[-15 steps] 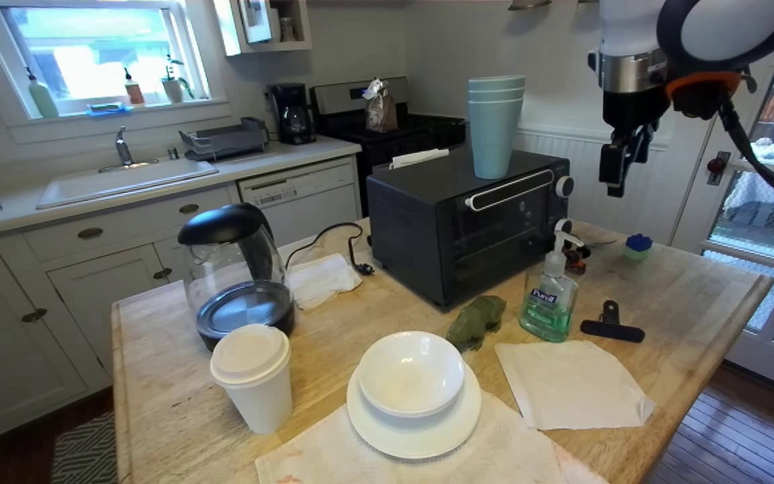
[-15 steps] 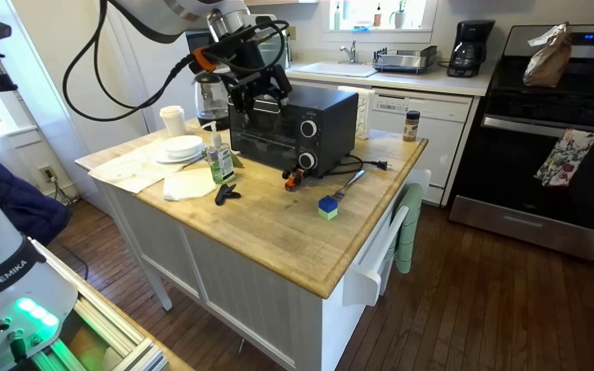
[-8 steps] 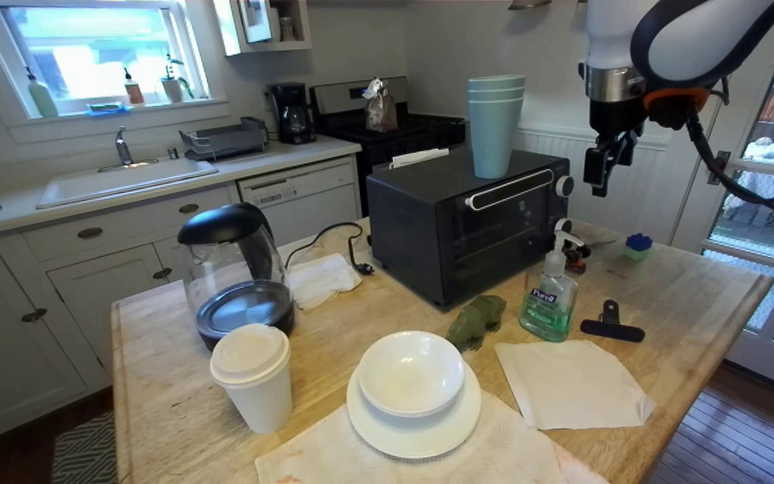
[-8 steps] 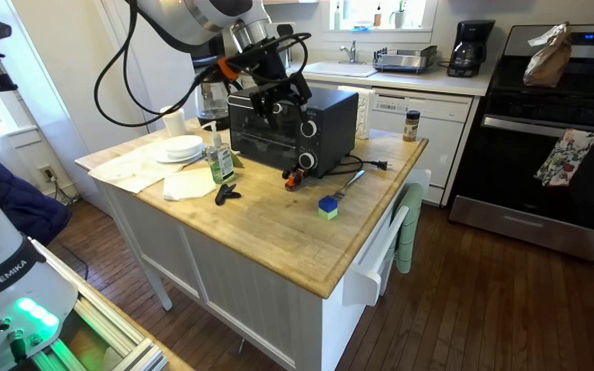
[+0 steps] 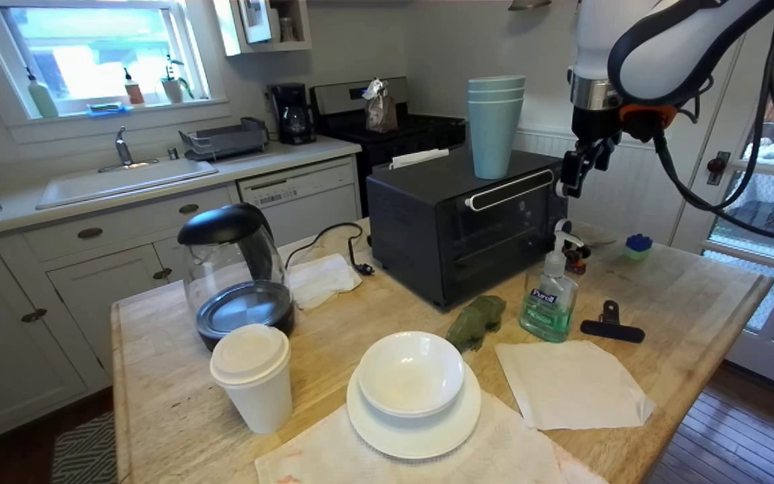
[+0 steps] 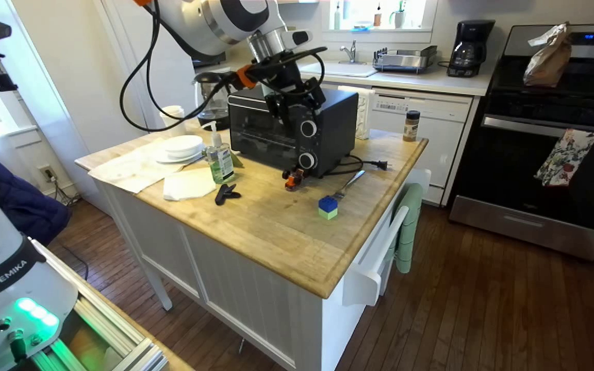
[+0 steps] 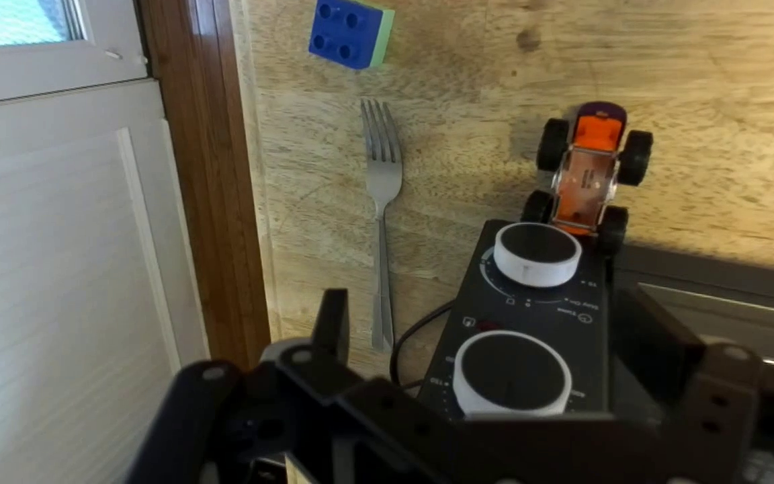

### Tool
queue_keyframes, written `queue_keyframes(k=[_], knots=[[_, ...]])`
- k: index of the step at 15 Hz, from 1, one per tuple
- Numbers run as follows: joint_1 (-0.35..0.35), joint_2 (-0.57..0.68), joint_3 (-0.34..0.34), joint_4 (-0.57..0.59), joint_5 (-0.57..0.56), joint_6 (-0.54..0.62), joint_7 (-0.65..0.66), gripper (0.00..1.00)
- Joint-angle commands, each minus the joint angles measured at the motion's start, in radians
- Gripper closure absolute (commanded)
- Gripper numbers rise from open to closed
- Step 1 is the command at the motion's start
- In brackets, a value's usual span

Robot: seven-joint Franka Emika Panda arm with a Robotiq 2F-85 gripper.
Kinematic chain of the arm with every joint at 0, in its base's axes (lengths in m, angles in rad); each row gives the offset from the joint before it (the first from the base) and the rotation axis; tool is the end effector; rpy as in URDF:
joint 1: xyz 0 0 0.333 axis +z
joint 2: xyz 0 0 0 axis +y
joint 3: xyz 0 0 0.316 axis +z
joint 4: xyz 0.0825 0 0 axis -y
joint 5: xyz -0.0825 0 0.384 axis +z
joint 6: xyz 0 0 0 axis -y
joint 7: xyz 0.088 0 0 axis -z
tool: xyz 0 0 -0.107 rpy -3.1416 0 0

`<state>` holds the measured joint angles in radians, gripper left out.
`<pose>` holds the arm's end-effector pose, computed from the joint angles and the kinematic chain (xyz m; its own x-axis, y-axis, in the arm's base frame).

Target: Turn the upper knob to the right on the oven

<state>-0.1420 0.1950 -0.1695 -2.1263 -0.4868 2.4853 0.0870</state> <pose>0.5563 -0.1749 0.3354 0.9930 -0.0051 0.1183 -0.0480 -0.9306 0.3628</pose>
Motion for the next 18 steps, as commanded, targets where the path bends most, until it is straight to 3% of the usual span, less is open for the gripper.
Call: queue_keyframes(k=[1,15,18], knots=[[-0.008,0.05,0.001,0.042,0.083,0.046,-0.057,0.0],[-0.018,0.068,0.012,0.065,0.172,0.086,-0.222,0.04],[-0.018,0.07,0.012,0.067,0.174,0.096,-0.262,0.18]])
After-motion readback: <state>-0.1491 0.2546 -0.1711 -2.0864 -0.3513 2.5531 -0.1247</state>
